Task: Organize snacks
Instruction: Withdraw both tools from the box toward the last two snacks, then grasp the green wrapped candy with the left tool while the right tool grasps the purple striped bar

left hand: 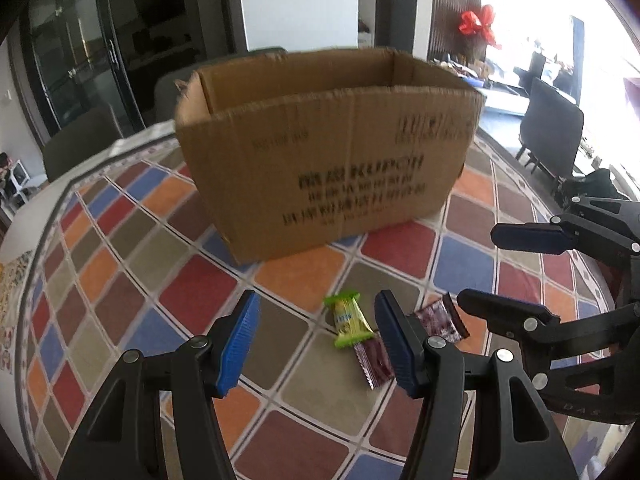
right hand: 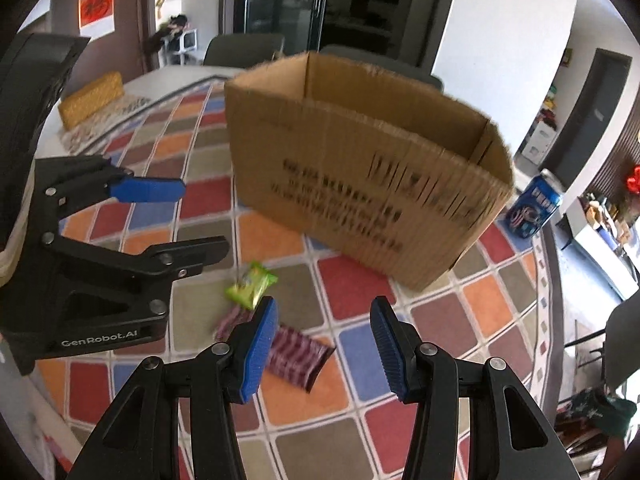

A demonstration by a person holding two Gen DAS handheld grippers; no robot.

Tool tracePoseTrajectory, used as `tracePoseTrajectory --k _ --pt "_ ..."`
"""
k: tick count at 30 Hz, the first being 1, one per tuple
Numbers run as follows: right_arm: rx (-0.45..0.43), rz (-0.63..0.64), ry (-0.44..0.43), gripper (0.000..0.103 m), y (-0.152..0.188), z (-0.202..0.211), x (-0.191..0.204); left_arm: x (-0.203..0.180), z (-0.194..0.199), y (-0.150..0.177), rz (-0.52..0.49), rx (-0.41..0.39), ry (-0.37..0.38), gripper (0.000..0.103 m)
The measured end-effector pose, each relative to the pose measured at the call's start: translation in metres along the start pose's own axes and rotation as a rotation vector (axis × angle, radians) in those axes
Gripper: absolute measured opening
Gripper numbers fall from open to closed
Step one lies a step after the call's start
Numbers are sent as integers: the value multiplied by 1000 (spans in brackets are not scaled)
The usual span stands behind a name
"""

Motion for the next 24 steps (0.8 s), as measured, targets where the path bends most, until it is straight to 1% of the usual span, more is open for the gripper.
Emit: tracePoseTrajectory --k 11,15,20,24 --pt "73 -64 -39 50 21 -27 -11 -13 -39 9 -1 90 44 58" --pt "83 -77 -43 50 24 -33 -15 -18 -52 10 0 116 52 54" --pt "91 -85 -55 50 25 -38 -18 -23 -64 9 0 138 49 51" --pt "99 -86 -59 50 26 -43 -19 -25 -73 7 6 150 29 50"
Point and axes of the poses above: each gripper's, at about its wrist camera, not at the fingertips, and z roughly against the way its jaws point, x to its left, y to its underside, the point moved 1 cm from there along -z, roughly the way its jaws point, and after that the axes turned 12 degrees about -y, right-handed, at the moved point
